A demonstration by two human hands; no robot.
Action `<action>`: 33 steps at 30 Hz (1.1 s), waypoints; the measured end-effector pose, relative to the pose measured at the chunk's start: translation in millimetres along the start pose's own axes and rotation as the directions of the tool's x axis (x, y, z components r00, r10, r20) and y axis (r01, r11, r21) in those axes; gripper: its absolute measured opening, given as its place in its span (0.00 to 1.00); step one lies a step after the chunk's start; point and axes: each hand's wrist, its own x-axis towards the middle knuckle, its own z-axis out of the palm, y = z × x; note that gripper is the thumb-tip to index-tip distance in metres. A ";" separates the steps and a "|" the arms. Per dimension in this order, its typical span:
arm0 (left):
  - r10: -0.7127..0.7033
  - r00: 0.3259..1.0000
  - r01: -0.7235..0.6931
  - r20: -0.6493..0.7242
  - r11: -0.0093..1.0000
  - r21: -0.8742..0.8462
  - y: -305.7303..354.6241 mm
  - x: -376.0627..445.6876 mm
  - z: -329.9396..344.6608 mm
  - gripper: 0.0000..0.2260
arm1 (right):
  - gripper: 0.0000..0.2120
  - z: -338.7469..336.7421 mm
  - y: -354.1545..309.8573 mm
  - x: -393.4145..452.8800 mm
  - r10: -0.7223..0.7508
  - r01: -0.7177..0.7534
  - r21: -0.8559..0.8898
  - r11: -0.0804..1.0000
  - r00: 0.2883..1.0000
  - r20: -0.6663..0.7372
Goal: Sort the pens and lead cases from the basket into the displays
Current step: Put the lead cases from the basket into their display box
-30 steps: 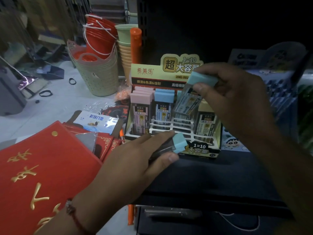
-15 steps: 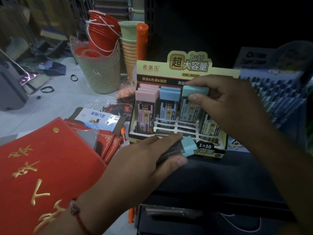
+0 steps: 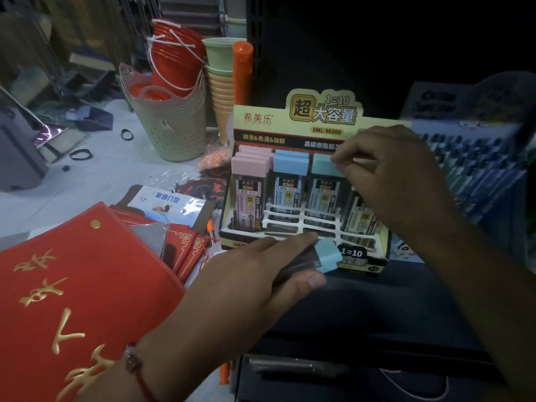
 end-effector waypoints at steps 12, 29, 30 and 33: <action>-0.026 0.999 0.023 -0.043 0.997 -0.077 -1.3 2.0 -2.4 0.23 | 0.07 -3.8 -4.8 -3.7 -0.030 0.030 -0.018 0.999 1.000 0.008; -0.188 0.971 0.037 -0.148 0.730 -0.683 27.5 5.6 -1.5 0.13 | 0.21 -28.9 -35.7 -50.7 0.030 -0.243 0.463 0.852 0.907 0.421; -0.205 0.969 0.047 -0.138 0.701 -0.711 30.5 5.7 -1.6 0.14 | 0.20 -29.2 -35.5 -51.1 0.032 -0.247 0.479 0.842 0.910 0.413; -0.227 0.968 0.070 -0.110 0.660 -0.748 35.2 7.3 -2.6 0.15 | 0.23 -32.3 -32.7 -51.1 0.054 -0.284 0.531 0.798 0.912 0.407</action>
